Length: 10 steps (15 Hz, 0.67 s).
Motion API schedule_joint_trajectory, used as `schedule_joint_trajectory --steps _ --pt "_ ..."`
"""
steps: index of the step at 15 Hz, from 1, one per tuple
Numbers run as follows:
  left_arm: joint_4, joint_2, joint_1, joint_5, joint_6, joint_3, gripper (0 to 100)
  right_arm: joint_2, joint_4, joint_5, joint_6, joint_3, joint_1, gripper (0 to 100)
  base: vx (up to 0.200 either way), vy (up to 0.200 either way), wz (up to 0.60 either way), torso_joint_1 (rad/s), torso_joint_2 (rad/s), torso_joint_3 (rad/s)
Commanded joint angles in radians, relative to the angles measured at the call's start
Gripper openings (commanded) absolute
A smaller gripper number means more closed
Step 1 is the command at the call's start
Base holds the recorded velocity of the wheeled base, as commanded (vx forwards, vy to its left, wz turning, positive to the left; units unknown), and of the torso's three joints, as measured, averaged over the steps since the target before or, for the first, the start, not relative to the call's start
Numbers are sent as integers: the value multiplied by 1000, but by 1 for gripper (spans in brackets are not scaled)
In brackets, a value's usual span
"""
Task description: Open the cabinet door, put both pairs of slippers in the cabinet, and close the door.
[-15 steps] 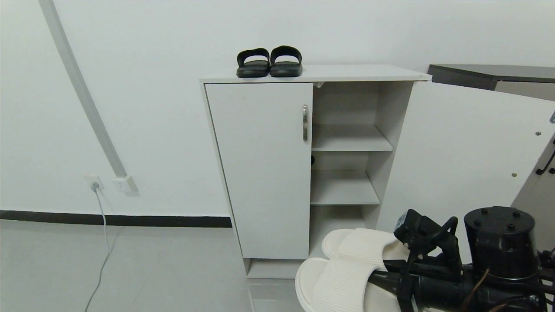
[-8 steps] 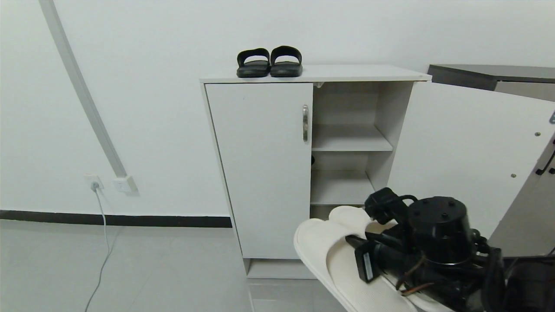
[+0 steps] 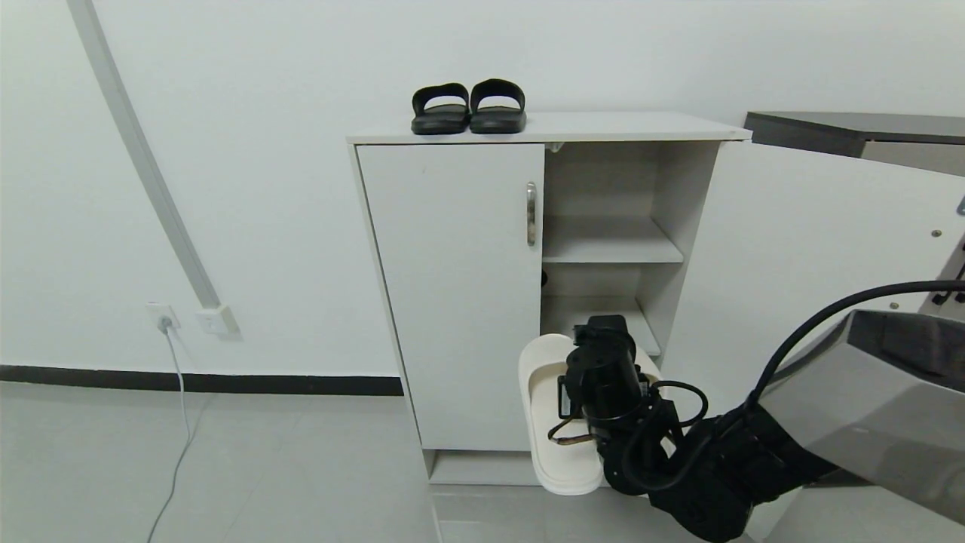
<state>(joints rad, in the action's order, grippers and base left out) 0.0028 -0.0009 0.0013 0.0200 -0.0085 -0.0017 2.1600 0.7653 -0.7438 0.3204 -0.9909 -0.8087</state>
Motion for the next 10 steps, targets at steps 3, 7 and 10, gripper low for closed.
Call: schedule_joint_trajectory --steps 3,7,10 --pt "0 1 0 0 -1 0 0 35 9 -3 0 -6 2 0 0 -200 0 -1 1 -1" --pt "0 2 0 0 -1 0 0 69 26 -22 -1 -9 17 0 0 -200 0 2 2 4" --pt "-1 1 0 -2 -1 0 0 80 28 -20 -9 -26 17 0 0 -67 0 -1 -1 4"
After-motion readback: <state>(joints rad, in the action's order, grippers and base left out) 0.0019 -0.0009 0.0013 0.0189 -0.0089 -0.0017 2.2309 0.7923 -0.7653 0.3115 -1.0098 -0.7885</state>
